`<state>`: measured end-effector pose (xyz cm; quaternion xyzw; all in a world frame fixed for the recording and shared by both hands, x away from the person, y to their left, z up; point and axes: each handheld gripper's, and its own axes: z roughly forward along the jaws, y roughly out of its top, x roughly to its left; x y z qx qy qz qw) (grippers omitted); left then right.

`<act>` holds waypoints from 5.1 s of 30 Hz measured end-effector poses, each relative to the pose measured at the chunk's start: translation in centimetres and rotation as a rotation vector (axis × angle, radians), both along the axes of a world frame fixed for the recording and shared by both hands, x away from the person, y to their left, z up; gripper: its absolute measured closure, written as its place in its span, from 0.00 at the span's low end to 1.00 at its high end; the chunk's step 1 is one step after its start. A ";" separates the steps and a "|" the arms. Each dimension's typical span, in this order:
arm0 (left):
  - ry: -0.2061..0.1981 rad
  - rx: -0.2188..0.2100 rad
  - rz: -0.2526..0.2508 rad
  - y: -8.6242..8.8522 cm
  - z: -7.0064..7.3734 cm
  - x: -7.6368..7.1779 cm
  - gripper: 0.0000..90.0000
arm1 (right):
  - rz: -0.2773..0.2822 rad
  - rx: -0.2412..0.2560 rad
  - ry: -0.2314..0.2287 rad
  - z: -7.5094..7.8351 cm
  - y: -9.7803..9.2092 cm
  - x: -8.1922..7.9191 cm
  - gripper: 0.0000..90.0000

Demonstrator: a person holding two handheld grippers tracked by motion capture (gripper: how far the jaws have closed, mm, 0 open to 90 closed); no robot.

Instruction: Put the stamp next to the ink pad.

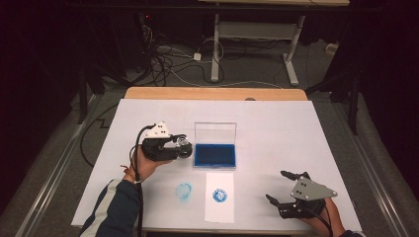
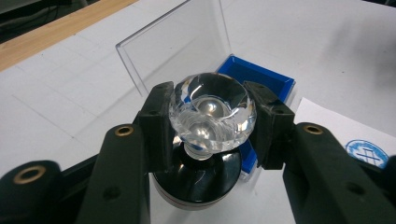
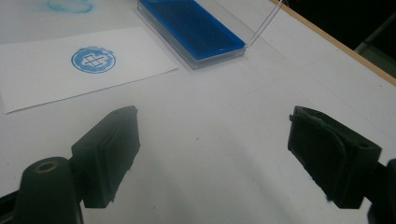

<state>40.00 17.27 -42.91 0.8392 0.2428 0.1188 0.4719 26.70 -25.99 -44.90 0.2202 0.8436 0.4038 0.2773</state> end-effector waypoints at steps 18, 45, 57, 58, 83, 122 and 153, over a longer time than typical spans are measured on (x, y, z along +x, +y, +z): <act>0.062 0.046 0.063 0.4 -2.3 1.6 0.60 | -0.003 -0.031 0.008 -0.2 0.1 0.0 0.19; 0.075 0.060 0.075 0.0 -2.4 1.6 0.54 | 0.026 -0.060 0.027 -0.3 0.5 -0.1 0.19; 0.021 0.058 0.095 0.1 -1.3 1.0 0.43 | 0.032 -0.042 0.036 -0.3 0.3 -0.1 0.19; 0.013 0.063 0.095 0.1 -1.1 0.9 0.43 | 0.033 -0.042 0.035 -0.3 0.3 0.0 0.19; -0.164 0.075 0.124 -1.1 1.2 -1.7 0.18 | 0.028 -0.034 0.023 -0.2 0.2 -0.1 0.19; -0.299 0.123 0.055 -3.4 2.9 -5.3 0.18 | 0.039 -0.025 0.007 0.0 0.2 -0.3 0.19; -0.377 0.126 0.006 -3.7 2.6 -8.3 0.18 | 0.037 -0.012 0.008 0.1 0.2 -0.3 0.19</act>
